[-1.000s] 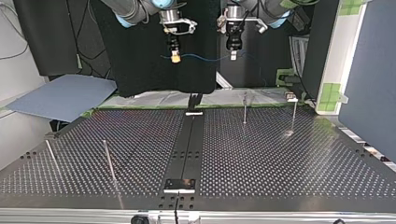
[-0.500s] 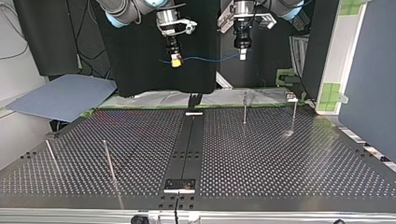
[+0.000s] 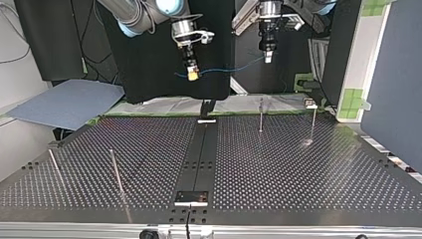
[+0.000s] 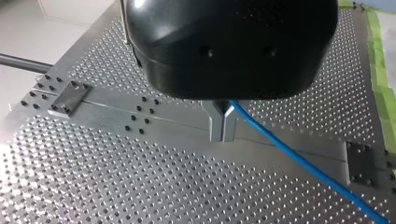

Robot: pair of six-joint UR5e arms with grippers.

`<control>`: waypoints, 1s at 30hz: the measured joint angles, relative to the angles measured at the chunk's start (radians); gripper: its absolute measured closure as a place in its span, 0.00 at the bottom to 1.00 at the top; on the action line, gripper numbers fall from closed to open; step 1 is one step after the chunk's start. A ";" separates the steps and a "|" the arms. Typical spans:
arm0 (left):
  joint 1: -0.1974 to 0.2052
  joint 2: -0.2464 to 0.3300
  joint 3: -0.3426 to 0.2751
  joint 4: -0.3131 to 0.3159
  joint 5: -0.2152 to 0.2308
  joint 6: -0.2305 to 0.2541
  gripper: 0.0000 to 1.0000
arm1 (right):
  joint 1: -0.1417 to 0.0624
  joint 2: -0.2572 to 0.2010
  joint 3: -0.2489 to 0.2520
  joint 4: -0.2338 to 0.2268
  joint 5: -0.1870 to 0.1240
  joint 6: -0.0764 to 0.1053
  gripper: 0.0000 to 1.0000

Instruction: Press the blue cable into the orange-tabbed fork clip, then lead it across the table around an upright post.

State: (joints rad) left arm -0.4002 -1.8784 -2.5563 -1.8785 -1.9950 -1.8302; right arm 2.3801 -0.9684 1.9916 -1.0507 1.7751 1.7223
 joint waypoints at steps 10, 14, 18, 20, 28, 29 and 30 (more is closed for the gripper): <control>0.095 -0.095 0.089 -0.020 0.096 -0.030 1.00 | -0.005 0.081 -0.064 0.024 -0.016 -0.005 1.00; 0.130 -0.133 0.126 -0.056 0.127 -0.036 1.00 | -0.010 0.104 -0.084 0.028 -0.018 -0.003 1.00; 0.150 -0.169 0.155 -0.074 0.136 -0.037 1.00 | -0.016 0.135 -0.105 0.028 -0.019 -0.003 1.00; 0.156 -0.184 0.162 -0.076 0.136 -0.033 1.00 | -0.019 0.150 -0.116 0.030 -0.022 -0.004 1.00; 0.176 -0.254 0.212 -0.071 0.136 -0.013 1.00 | -0.027 0.207 -0.168 0.041 -0.037 -0.006 1.00; 0.178 -0.262 0.219 -0.070 0.136 -0.013 1.00 | -0.029 0.208 -0.174 0.042 -0.041 -0.006 1.00; 0.182 -0.272 0.228 -0.070 0.137 -0.012 1.00 | -0.032 0.210 -0.182 0.044 -0.047 -0.006 1.00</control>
State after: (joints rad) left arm -0.2185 -2.1504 -2.3280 -1.9482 -1.8583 -1.8425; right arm 2.3479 -0.7589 1.8093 -1.0071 1.7279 1.7159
